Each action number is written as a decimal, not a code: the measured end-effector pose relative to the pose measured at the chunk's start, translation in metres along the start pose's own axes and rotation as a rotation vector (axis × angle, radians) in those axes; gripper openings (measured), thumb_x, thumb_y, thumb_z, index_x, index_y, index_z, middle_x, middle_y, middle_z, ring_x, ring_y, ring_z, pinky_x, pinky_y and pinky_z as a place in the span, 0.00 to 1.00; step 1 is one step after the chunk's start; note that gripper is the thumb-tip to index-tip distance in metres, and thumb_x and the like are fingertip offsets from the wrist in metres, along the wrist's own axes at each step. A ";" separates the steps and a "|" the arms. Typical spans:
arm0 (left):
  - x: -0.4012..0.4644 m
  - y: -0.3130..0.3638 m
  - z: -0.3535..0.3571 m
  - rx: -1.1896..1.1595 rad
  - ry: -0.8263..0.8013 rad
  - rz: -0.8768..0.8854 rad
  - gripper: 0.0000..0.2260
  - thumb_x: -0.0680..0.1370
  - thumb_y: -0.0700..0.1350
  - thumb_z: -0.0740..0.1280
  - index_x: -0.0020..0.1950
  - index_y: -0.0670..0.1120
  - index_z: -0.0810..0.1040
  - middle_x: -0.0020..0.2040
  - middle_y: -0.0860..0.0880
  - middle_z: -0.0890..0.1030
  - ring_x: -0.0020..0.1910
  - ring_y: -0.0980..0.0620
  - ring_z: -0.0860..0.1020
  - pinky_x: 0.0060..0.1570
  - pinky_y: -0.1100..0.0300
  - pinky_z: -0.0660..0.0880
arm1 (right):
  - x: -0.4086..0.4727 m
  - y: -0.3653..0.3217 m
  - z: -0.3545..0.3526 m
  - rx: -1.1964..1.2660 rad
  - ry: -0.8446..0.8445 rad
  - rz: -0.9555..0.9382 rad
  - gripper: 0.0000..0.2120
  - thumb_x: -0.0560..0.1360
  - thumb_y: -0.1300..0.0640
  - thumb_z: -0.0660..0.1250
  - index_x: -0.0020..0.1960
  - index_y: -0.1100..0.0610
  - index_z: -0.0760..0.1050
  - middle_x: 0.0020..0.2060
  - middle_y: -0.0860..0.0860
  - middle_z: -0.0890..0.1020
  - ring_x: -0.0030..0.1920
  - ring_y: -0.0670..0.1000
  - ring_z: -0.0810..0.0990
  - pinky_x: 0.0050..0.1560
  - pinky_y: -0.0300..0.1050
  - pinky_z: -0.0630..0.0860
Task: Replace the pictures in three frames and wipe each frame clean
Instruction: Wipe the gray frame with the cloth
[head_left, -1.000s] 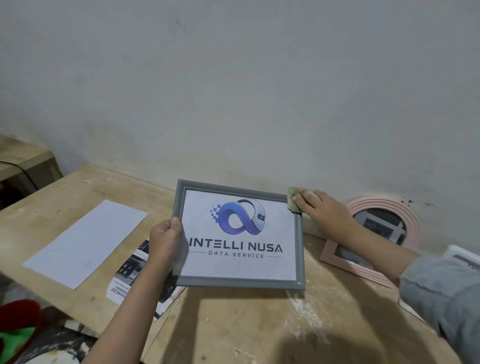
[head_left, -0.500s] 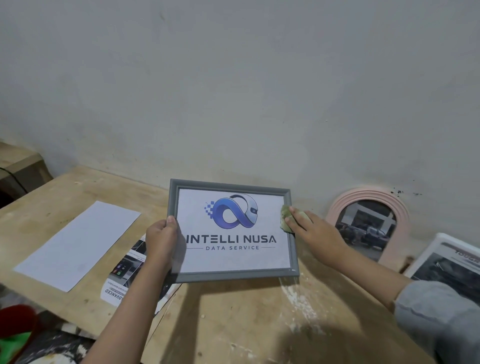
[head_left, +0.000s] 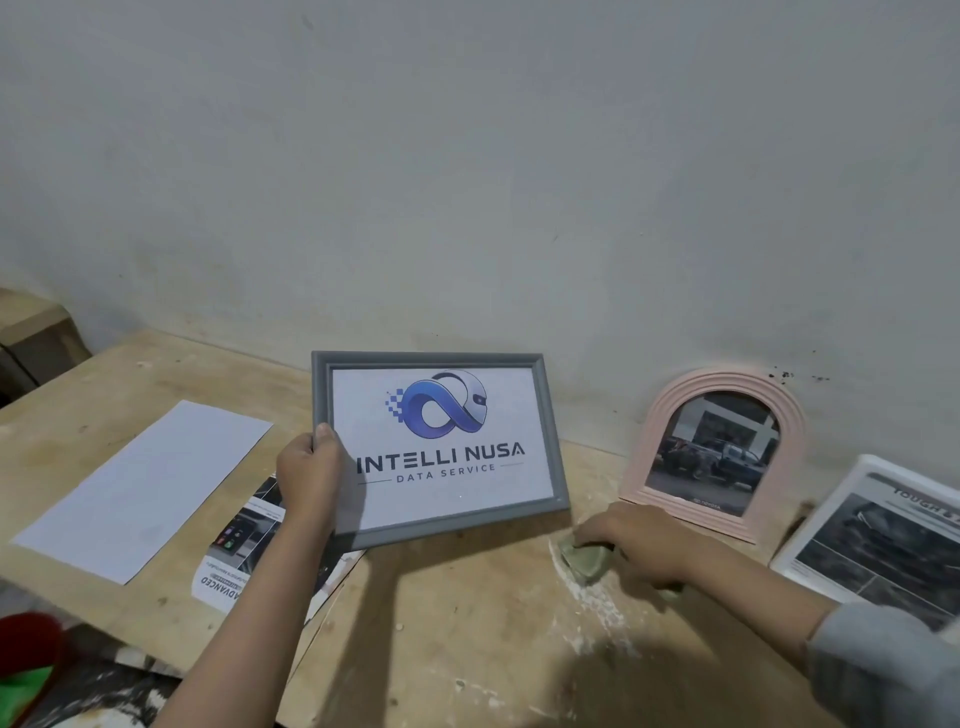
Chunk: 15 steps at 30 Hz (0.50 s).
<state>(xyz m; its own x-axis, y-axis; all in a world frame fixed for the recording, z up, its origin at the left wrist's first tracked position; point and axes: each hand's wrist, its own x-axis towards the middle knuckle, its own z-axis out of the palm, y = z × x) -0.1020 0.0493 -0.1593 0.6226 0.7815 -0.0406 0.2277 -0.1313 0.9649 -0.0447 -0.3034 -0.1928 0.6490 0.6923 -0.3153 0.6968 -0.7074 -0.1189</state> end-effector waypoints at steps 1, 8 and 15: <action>0.000 -0.001 0.001 -0.003 0.015 -0.004 0.19 0.80 0.47 0.57 0.31 0.46 0.58 0.30 0.48 0.61 0.31 0.49 0.59 0.33 0.56 0.56 | -0.001 -0.001 -0.004 0.020 -0.046 0.017 0.26 0.71 0.65 0.60 0.64 0.43 0.72 0.61 0.44 0.77 0.59 0.49 0.74 0.56 0.44 0.72; 0.001 -0.003 0.008 -0.006 -0.009 0.011 0.17 0.80 0.48 0.58 0.33 0.42 0.65 0.31 0.46 0.66 0.32 0.48 0.63 0.34 0.56 0.60 | 0.011 -0.003 -0.068 0.298 0.130 0.066 0.26 0.69 0.66 0.62 0.60 0.43 0.77 0.57 0.44 0.80 0.55 0.46 0.77 0.56 0.43 0.73; -0.016 0.002 0.023 -0.024 -0.178 -0.028 0.14 0.79 0.49 0.59 0.37 0.42 0.70 0.35 0.43 0.69 0.35 0.49 0.67 0.36 0.56 0.64 | 0.065 -0.053 -0.118 0.412 0.620 -0.088 0.29 0.67 0.69 0.57 0.65 0.53 0.75 0.63 0.50 0.77 0.62 0.53 0.75 0.62 0.50 0.73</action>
<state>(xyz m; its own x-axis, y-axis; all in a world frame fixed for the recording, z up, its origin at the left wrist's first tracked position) -0.0945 0.0222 -0.1631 0.7395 0.6640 -0.1105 0.2301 -0.0952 0.9685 -0.0030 -0.2040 -0.0964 0.7339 0.6161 0.2860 0.6627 -0.5572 -0.5003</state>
